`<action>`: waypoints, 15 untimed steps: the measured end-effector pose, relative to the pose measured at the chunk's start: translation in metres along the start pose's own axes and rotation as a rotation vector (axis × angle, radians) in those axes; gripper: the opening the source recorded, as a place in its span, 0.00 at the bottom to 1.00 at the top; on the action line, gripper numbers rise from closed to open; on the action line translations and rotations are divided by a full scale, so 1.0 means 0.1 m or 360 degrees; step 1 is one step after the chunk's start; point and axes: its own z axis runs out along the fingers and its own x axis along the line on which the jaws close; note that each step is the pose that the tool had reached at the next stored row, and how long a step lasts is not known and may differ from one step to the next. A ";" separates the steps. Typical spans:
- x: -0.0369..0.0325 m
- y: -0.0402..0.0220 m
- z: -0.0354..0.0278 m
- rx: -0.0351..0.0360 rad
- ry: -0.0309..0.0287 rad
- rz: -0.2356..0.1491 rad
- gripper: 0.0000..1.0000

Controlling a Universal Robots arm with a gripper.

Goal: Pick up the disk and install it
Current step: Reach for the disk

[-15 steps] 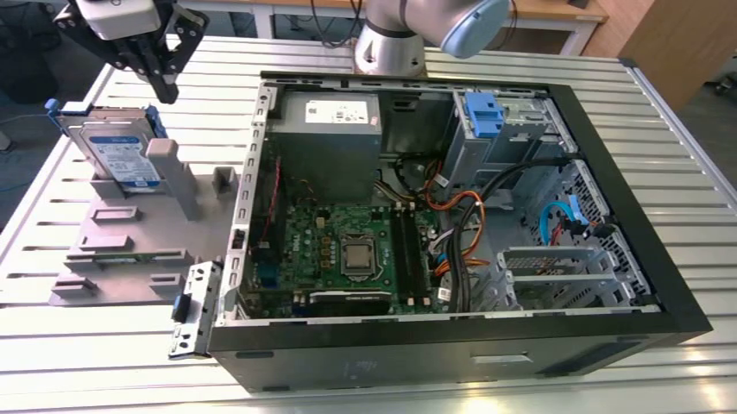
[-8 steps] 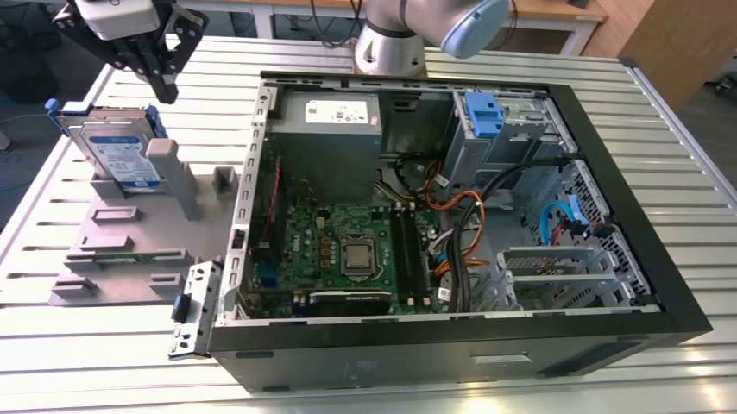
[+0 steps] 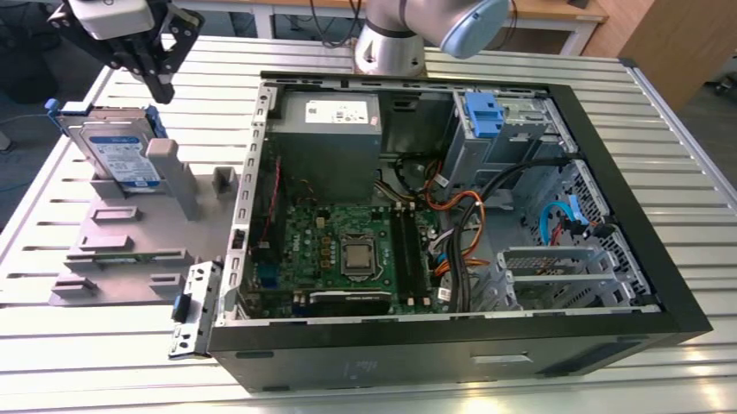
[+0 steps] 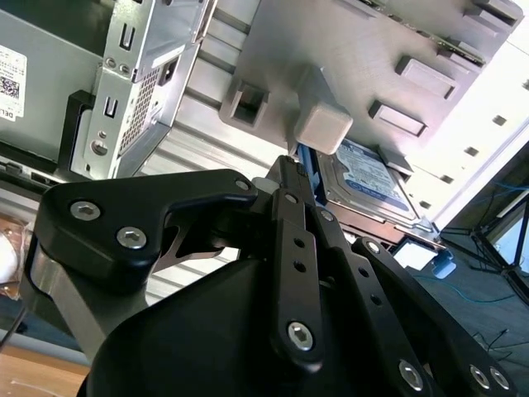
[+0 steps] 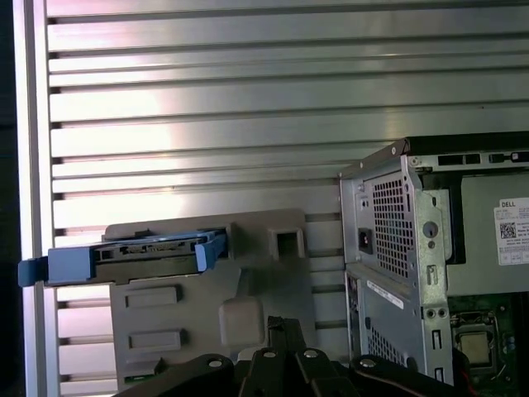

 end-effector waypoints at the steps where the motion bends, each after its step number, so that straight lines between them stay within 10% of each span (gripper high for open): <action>1: 0.005 0.000 -0.001 0.0000 0.00001 0.0000 0.11; 15: 0.069 -0.005 -0.002 0.0000 0.00001 0.0000 0.11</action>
